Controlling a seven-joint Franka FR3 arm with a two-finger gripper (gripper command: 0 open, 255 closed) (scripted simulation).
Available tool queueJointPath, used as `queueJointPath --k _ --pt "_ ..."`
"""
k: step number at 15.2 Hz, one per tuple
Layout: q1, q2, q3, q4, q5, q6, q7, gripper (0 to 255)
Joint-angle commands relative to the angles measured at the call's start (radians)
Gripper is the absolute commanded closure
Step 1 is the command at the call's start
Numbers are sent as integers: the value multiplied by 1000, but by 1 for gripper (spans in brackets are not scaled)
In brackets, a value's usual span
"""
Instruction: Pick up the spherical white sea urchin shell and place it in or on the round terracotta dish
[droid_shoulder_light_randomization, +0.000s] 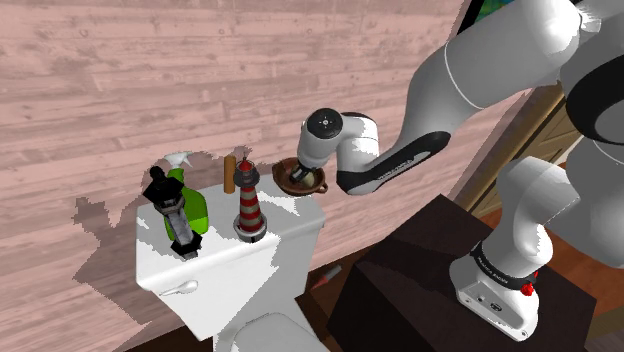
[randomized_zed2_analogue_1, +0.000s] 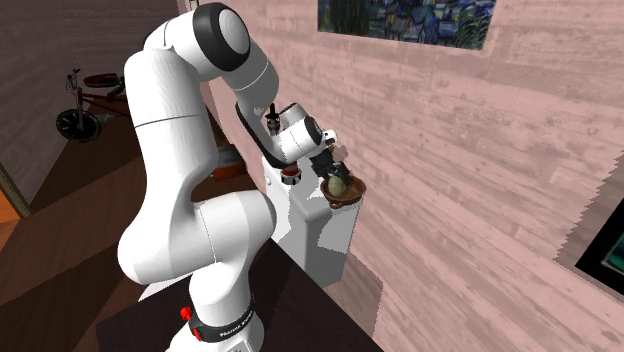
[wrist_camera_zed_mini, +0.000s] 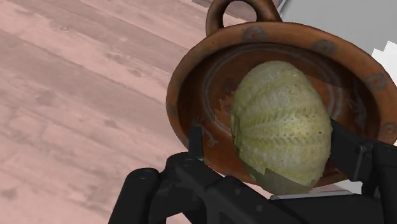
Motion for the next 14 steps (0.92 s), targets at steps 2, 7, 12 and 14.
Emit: queueJointPath --k 2,7,12,14 --pt "-2 1 2 0 1 -1 -1 0" --pt "139 -117 -99 -19 -77 -111 50 0" --pt "174 -152 -123 -21 -104 -145 68 0" --pt "174 -152 -123 -21 -104 -145 68 0"
